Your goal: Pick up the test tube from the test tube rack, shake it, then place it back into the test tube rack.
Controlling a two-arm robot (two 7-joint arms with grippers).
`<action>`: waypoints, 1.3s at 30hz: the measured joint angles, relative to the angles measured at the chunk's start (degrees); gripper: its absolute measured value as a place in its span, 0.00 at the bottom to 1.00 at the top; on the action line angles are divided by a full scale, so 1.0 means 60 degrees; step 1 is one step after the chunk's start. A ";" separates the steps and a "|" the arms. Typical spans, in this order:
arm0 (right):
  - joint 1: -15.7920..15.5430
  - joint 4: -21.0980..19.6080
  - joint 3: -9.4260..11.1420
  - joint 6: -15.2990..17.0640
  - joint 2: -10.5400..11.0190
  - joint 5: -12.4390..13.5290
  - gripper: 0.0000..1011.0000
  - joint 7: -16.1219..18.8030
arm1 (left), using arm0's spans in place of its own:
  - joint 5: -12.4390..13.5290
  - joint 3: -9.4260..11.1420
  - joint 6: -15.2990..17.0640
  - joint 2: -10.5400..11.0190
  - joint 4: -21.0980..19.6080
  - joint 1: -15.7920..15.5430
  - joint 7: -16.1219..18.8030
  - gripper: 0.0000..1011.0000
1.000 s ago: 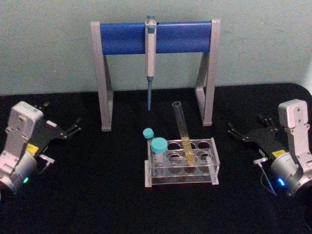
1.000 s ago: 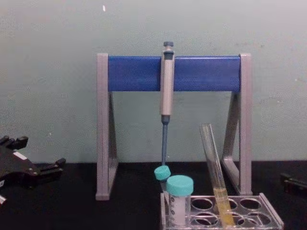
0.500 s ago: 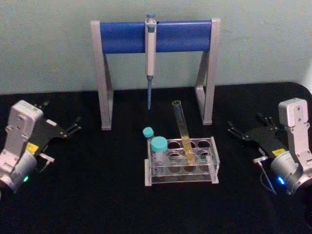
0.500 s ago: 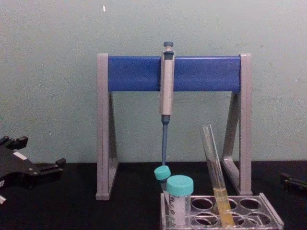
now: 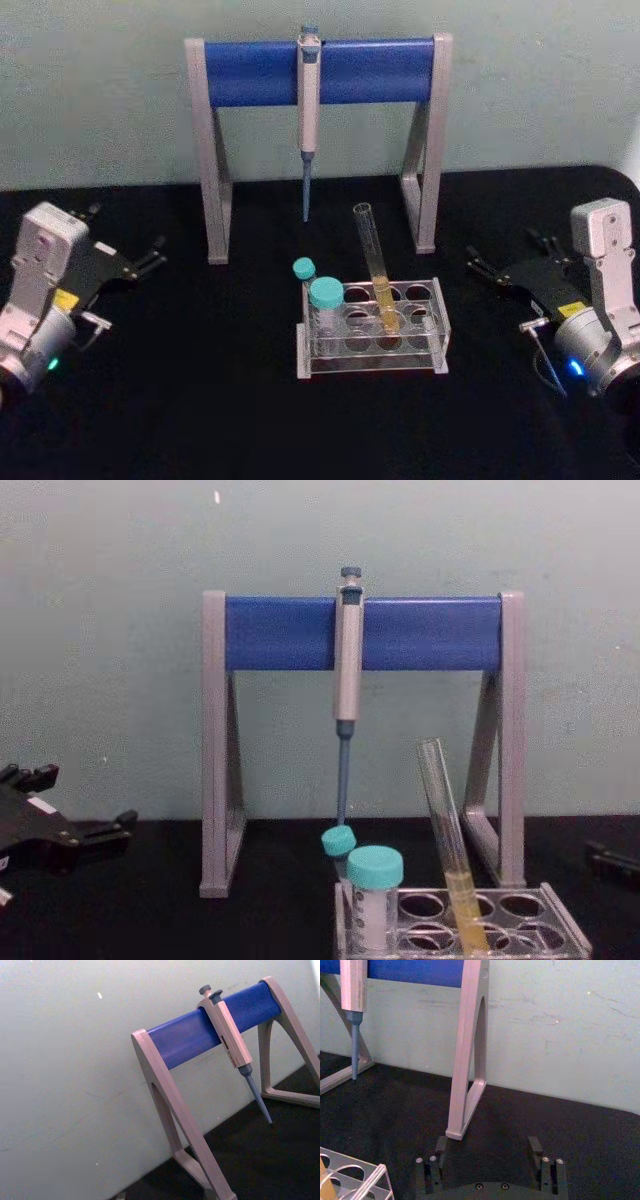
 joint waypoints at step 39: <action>0.0000 0.0001 0.0000 0.0001 0.0000 0.0000 0.99 0.0000 | 0.0000 0.0000 0.0000 0.0000 0.0000 -0.0001 0.0000 0.99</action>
